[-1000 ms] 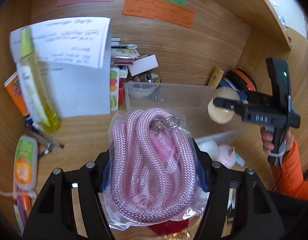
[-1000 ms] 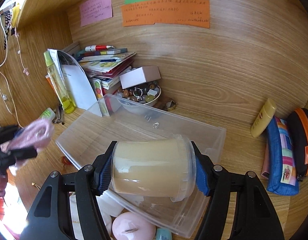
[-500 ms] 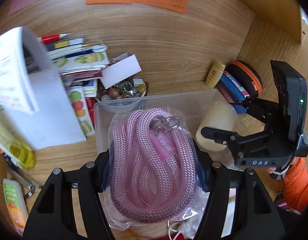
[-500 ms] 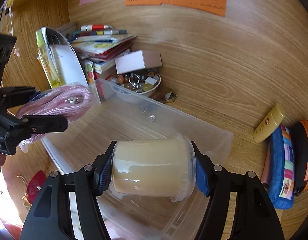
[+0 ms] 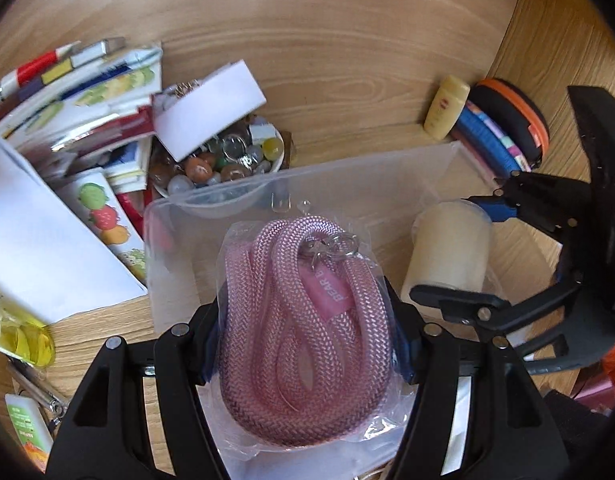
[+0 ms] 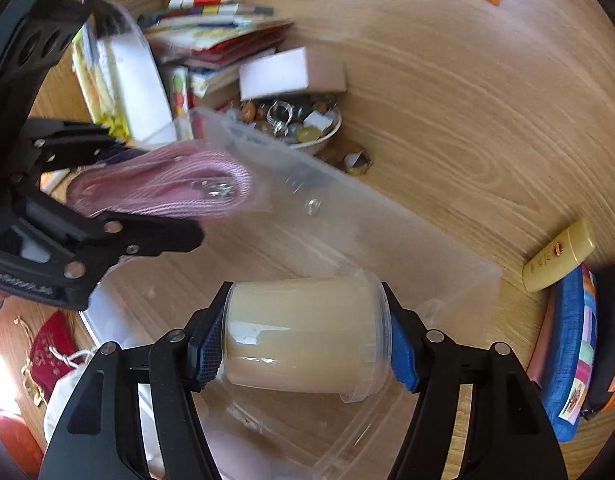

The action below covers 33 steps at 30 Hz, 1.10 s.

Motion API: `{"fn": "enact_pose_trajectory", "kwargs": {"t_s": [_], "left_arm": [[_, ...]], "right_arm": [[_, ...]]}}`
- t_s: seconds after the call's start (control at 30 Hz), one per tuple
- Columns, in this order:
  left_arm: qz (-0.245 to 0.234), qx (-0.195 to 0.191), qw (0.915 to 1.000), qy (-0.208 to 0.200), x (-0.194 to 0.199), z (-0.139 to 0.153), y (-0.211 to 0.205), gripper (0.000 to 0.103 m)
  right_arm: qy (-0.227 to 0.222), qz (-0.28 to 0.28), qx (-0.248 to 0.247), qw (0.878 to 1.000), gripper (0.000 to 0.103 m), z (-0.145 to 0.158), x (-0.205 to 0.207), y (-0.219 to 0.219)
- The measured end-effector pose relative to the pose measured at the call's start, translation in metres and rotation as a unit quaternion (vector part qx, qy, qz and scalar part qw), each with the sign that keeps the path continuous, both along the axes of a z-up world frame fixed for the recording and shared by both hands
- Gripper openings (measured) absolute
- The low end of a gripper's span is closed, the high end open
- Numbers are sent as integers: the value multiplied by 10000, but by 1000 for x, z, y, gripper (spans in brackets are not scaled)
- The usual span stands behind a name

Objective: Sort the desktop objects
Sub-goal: 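Lower both held items into the clear box and open both tools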

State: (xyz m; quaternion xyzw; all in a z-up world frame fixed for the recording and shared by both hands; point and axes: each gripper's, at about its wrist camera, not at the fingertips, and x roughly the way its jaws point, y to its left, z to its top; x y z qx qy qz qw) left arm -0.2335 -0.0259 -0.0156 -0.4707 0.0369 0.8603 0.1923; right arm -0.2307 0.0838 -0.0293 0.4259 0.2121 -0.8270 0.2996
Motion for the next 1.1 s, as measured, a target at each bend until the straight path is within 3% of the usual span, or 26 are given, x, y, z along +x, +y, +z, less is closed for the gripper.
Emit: {"fn": "enact_pose_trajectory", "kwargs": {"t_s": [0.37,0.5,0.67,0.9,1.1], "left_arm": [[-246,-571,9980,95,-2,-12,15,65],[-263,-748,9968,141,1,-15,16,67],[-189,-873,9955,325,8,-8,18,78],[-72,-936,9934,662,23,10,14,91],[-27,-963,9915,879,42,22,15,92]], "right_arm": [[-204,45,136,9997,64,-2,0,-1],[-40,30,197,9998,65,2,5,-3],[142,46,297,9994,71,5,14,-7],[1073,67,621,9923,77,21,43,-12],[952,-44,335,9949,78,32,46,2]]}}
